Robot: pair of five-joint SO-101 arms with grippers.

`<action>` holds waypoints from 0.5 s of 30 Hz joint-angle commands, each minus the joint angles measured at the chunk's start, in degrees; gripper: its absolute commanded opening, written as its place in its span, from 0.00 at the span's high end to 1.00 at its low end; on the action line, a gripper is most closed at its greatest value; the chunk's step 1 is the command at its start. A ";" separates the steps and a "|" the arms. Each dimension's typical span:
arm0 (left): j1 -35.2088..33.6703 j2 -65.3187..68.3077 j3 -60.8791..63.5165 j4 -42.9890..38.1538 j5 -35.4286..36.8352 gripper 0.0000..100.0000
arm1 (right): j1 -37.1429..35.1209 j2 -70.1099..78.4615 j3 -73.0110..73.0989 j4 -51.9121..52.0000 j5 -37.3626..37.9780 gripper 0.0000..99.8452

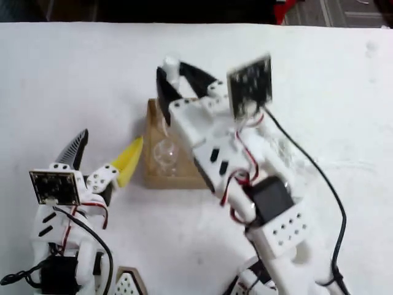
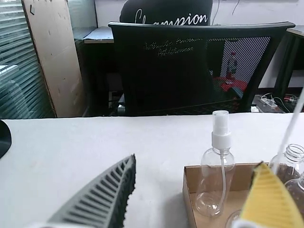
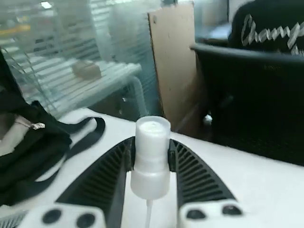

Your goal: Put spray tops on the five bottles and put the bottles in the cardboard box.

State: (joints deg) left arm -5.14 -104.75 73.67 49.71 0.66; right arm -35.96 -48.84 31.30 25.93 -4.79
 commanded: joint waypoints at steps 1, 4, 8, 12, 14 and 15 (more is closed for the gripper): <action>-0.75 -0.22 -0.18 -1.49 0.79 0.63 | -1.19 -5.41 7.03 -6.11 1.05 0.98; -0.75 -0.22 -0.18 -1.49 0.79 0.63 | -0.92 -7.87 10.81 -6.20 1.05 0.98; -0.75 -0.22 -0.18 -1.49 0.79 0.63 | -1.10 -9.63 14.51 -7.08 1.14 0.98; -0.75 -0.22 -0.18 -1.49 0.79 0.63 | -1.10 -9.98 16.53 -8.13 1.14 0.98; -0.75 -0.22 -0.18 -1.49 0.79 0.63 | -0.92 -9.45 16.88 -9.10 1.14 0.98; -0.75 -0.22 -0.18 -1.49 0.79 0.63 | -0.84 -9.45 17.32 -10.07 1.14 0.98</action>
State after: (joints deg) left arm -5.49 -104.75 73.67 49.71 0.66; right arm -36.75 -58.15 48.26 18.20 -4.62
